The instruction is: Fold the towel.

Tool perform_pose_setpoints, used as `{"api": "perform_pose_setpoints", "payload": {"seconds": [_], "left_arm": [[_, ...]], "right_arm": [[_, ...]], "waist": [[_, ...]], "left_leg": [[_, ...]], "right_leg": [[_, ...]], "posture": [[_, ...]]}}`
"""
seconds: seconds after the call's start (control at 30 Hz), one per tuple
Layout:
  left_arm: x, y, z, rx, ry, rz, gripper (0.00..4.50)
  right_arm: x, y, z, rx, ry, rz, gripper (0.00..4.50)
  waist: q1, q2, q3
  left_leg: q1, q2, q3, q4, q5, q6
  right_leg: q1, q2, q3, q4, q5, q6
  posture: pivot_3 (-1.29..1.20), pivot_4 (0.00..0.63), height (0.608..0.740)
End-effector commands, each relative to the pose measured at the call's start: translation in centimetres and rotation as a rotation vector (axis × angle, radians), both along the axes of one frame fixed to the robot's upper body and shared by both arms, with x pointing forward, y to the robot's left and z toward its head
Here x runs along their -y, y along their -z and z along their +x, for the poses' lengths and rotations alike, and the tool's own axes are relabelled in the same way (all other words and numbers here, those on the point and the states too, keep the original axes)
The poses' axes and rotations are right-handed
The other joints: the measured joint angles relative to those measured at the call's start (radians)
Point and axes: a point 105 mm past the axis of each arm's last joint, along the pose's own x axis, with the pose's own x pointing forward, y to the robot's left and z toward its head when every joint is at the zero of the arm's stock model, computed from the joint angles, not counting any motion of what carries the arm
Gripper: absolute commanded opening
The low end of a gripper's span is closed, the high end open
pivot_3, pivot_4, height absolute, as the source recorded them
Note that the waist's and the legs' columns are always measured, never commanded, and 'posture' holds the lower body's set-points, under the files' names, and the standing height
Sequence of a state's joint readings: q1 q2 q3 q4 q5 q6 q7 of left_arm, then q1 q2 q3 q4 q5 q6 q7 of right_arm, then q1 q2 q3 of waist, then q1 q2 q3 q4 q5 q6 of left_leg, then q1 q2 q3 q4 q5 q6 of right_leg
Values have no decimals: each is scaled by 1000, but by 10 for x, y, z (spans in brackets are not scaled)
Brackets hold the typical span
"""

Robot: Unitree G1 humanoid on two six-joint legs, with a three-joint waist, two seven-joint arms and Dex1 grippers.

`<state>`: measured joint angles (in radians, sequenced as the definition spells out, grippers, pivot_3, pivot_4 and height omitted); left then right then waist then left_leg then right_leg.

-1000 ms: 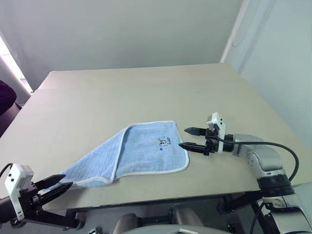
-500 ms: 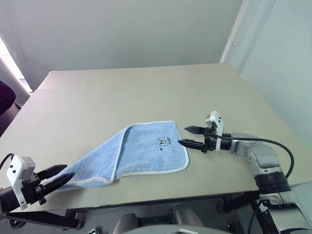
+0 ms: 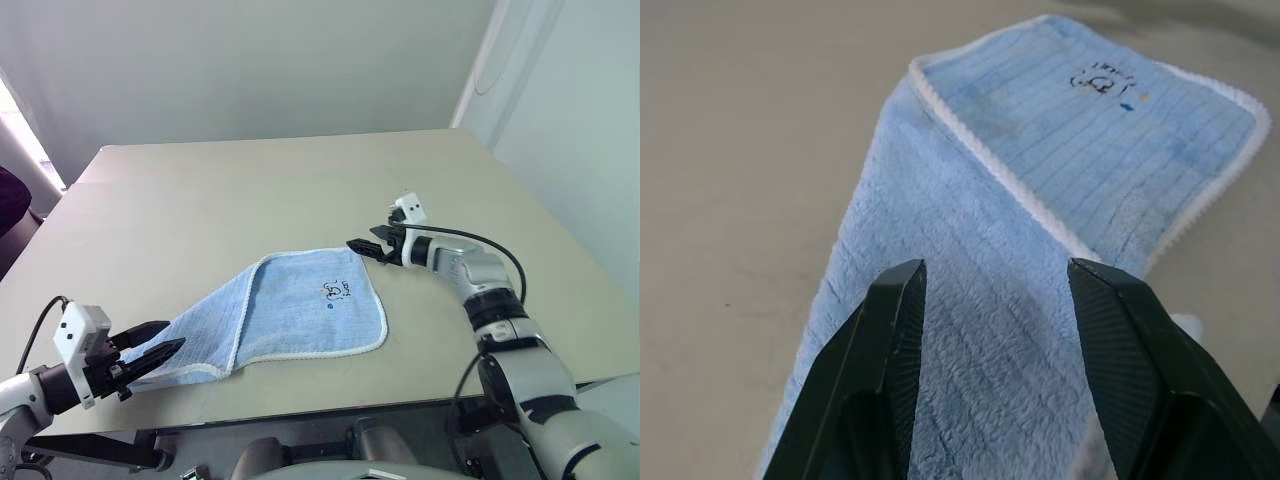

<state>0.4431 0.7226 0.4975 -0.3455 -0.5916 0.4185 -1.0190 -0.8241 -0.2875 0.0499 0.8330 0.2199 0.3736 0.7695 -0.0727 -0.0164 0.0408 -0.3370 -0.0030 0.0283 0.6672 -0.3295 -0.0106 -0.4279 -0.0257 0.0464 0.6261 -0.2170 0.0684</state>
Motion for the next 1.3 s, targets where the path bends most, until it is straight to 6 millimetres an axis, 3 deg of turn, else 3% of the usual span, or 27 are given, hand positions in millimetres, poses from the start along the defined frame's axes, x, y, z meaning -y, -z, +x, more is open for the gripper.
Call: {"api": "perform_pose_setpoints", "payload": {"seconds": [0.03, 0.43, 0.57, 0.9, 1.3], "left_arm": [[6, -5, 4, 29, 26, 28, 2368], [0, -10, 4, 42, 20, 58, 2368], [-1, -8, 3, 37, 25, 66, 2421], [2, -4, -1, 21, 130, 134, 2421], [19, 9, -16, -44, 343, 220, 2421]], "right_arm": [[-5, 0, 10, 39, 7, -67, 4500], [-12, 28, 1, -7, -76, -183, 4500], [-18, 35, -5, 7, -128, -224, 3643], [-25, 40, -6, 18, -123, -242, 42], [-27, 47, -5, -12, -64, -239, 13]], "waist": [[0, 0, 0], [-6, 1, 0], [-11, 1, 0], [-31, 0, -1], [-36, 1, -1]], "left_leg": [[0, 0, 0, 0, 0, 0], [1, 0, 0, 0, 0, 0], [1, 0, 0, 0, 0, 0], [2, 0, 0, 0, 0, 0], [13, 0, 0, 0, 0, 0]], "right_leg": [[0, 0, 0, 0, 0, 0], [0, -1, 1, 3, 0, 0], [0, -1, 1, 3, 0, 0], [1, -1, 1, 3, 0, 0], [10, -1, 2, 3, -1, -1]], "posture": [[0, 0, 740], [0, 0, 740], [0, 0, 740], [0, 0, 740], [0, 0, 740]]}}
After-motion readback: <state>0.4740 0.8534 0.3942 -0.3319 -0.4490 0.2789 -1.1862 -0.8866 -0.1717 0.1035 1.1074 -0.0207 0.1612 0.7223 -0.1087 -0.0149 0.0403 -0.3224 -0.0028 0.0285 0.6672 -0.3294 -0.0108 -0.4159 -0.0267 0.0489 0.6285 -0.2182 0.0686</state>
